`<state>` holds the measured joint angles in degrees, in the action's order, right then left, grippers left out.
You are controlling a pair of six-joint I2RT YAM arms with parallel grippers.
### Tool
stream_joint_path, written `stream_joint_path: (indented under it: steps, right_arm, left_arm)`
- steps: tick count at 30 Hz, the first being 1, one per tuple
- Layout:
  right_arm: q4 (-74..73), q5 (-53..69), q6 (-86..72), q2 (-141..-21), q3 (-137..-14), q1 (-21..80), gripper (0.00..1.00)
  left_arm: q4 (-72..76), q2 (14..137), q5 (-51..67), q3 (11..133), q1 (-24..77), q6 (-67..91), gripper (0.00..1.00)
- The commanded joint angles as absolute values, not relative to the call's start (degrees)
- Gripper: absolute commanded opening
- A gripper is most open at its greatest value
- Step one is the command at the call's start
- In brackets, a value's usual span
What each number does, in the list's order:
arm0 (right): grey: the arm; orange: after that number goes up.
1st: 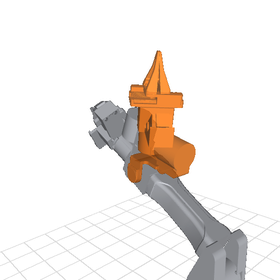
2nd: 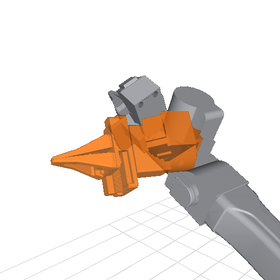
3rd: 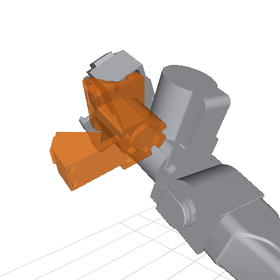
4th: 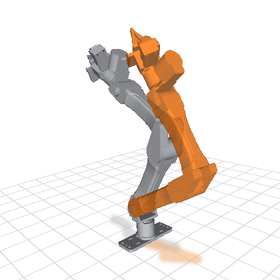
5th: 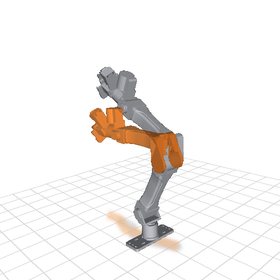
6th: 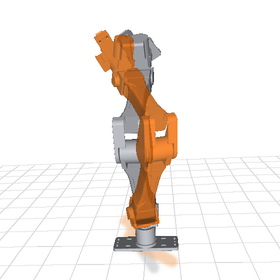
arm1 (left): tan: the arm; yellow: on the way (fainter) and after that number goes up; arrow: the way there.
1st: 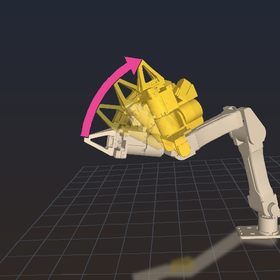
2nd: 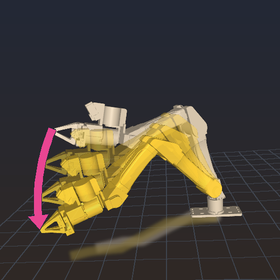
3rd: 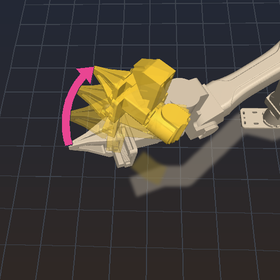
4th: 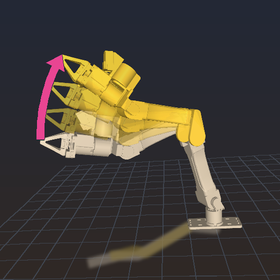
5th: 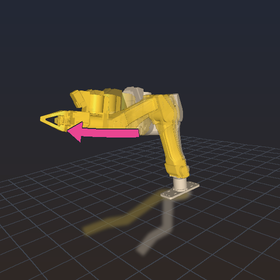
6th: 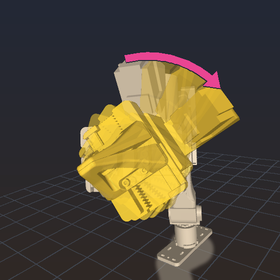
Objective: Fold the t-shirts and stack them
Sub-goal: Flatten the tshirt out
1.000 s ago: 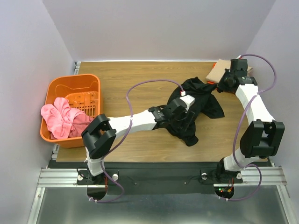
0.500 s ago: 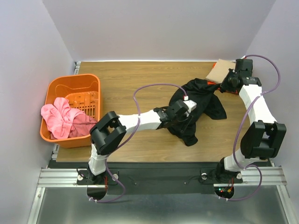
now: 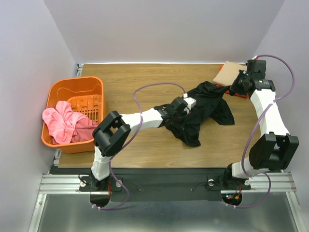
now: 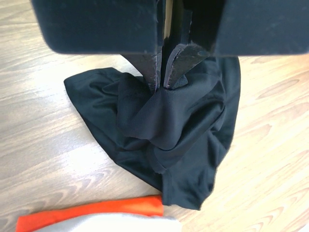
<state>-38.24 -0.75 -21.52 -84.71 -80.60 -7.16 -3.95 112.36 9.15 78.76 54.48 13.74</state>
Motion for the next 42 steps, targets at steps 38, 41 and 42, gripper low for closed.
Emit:
stream_joint_path:
  steps: [38, 41, 42]
  right_arm:
    - [-42.9, -5.4, -25.0, -64.0, -63.5, -7.6, 0.0]
    - [-41.5, -5.4, -25.0, -65.4, -63.7, -7.6, 0.0]
    - [-41.1, -5.4, -25.0, -65.7, -63.6, -7.6, 0.0]
  left_arm:
    - [-21.8, 68.6, -9.7, 60.5, 43.5, 19.9, 0.95]
    - [-17.6, 72.5, -7.6, 58.7, 41.7, 22.7, 0.95]
    - [-15.1, 73.8, -4.9, 58.1, 41.3, 23.3, 0.94]
